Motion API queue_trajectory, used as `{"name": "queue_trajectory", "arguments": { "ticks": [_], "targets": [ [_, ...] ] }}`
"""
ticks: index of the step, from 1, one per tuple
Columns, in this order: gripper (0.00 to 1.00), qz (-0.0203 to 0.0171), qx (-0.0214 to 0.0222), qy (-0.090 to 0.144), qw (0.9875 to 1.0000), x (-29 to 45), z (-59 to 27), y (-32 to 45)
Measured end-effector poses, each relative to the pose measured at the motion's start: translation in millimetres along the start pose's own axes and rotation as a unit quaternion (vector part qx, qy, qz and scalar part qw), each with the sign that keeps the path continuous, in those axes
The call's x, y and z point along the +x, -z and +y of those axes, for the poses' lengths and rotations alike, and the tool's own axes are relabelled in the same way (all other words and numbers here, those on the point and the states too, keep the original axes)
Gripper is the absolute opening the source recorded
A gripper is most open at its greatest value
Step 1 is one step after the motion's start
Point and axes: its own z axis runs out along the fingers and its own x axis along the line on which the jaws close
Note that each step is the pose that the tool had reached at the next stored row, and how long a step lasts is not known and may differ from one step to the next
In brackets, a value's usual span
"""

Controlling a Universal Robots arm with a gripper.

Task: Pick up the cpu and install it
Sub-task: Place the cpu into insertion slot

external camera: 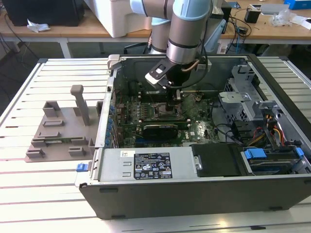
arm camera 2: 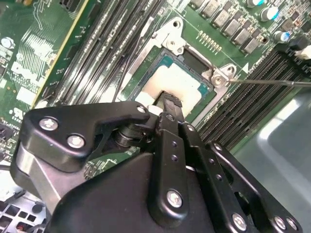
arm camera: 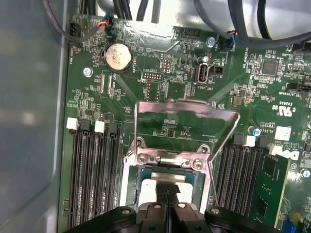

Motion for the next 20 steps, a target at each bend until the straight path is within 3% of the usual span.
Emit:
{"name": "queue_trajectory", "arguments": {
  "ticks": [9, 15, 20],
  "targets": [
    [0.11, -0.0007, 0.0004, 0.0, 1.0, -1.0, -3.0, 32.4],
    [0.11, -0.0006, 0.0004, 0.0, 1.0, -1.4, -4.5, 47.8],
    [0.11, -0.0007, 0.0004, 0.0, 1.0, -1.9, -6.4, 67.5]
  ]
}}
